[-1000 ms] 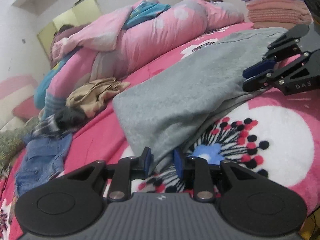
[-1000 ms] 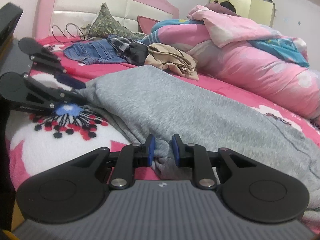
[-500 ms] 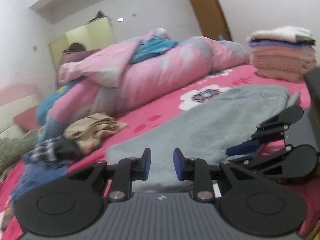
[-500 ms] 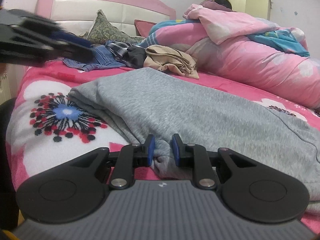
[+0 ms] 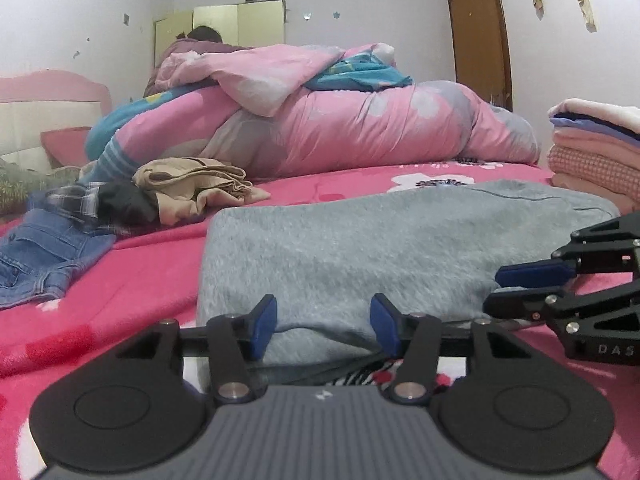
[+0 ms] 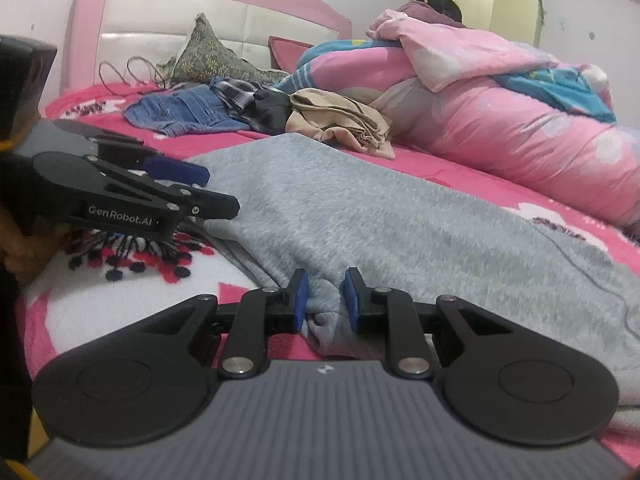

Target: Fold clothes

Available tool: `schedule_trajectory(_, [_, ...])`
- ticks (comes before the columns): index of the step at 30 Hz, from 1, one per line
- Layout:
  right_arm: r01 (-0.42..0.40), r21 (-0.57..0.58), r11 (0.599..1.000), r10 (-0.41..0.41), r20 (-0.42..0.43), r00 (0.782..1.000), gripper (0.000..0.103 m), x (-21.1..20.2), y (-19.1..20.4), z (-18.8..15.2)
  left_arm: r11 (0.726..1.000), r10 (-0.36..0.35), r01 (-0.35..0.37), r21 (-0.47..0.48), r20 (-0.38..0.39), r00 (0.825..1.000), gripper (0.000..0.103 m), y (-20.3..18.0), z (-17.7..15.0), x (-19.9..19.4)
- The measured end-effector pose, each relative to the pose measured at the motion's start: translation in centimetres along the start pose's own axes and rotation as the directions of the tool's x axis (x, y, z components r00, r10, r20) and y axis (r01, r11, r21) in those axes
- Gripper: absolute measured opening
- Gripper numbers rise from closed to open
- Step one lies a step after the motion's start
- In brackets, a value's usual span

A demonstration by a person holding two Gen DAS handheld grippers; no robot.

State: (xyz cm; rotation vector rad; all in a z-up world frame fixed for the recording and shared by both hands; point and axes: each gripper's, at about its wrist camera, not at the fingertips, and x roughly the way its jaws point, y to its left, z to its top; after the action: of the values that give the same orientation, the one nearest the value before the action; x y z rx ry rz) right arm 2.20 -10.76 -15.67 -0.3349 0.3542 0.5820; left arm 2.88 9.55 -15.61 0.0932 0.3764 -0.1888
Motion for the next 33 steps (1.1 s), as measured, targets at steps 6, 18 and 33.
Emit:
schedule_trajectory(6, [0.038, -0.064, 0.997, -0.039, -0.005, 0.999, 0.022, -0.6, 0.9, 0.5, 1.0, -0.015, 0.015, -0.016, 0.022, 1.0, 0.054, 0.5, -0.3, 0.1])
schedule_trajectory(18, [0.17, -0.11, 0.979, -0.178, -0.064, 0.982, 0.021, -1.9, 0.6, 0.7, 0.999, -0.032, 0.033, -0.023, 0.039, 0.999, 0.054, 0.7, -0.5, 0.0])
schedule_trajectory(33, [0.126, -0.158, 0.979, -0.144, -0.107, 0.984, 0.02, -0.3, 2.2, 2.2, 0.999, -0.039, 0.04, -0.026, 0.045, 0.998, 0.053, 0.8, -0.6, 0.1])
